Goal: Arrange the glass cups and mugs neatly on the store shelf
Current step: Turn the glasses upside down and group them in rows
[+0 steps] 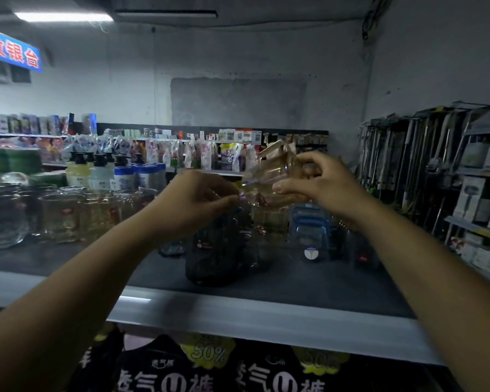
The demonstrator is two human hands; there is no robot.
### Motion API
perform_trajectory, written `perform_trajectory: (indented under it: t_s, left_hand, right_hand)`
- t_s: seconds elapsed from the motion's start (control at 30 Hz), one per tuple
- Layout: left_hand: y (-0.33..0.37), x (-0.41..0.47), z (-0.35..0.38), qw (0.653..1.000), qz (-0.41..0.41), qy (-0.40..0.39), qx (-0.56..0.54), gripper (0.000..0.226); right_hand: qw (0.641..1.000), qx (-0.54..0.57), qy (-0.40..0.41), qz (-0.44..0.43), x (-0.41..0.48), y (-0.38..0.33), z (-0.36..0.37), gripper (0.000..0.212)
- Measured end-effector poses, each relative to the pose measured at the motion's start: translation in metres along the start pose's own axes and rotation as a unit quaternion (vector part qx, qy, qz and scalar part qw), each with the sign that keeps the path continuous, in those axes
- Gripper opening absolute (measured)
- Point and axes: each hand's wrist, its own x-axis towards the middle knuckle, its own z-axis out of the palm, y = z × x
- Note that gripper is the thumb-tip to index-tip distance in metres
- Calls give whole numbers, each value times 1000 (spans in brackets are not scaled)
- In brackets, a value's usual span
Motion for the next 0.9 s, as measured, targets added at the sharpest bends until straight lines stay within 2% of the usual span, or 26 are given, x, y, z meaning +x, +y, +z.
perform_trajectory:
  t_s: [0.1,0.17,0.27,0.37,0.53,0.67,0.9]
  left_hand:
    - [-11,-21,6,998,41,29,38,17]
    - [-19,-34,13,995,64,62,46,23]
    - [-28,-47,25,989,82,112,53,28]
    - [-35,-53,34,986,84,142,21,29]
    - [-40,-55,39,983,94,158,1,30]
    - [-42,-58,41,983,95,154,13,28]
    - [-46,-59,43,984,91,153,14,31]
  right_hand:
    - [990,-136,-19,-21,12,-10,-3,66]
    - [976,-211,-45,-23,21,-14,0,71]
    - [953,-285,-106,-12,29,-18,5,75]
    - [929,-332,-165,5,34,-21,14,69]
    - [898,-379,-222,29,41,-18,29,69]
    - [895,-376,-236,44,43,-9,34,59]
    - [896,-374,-234,53,39,0,36,68]
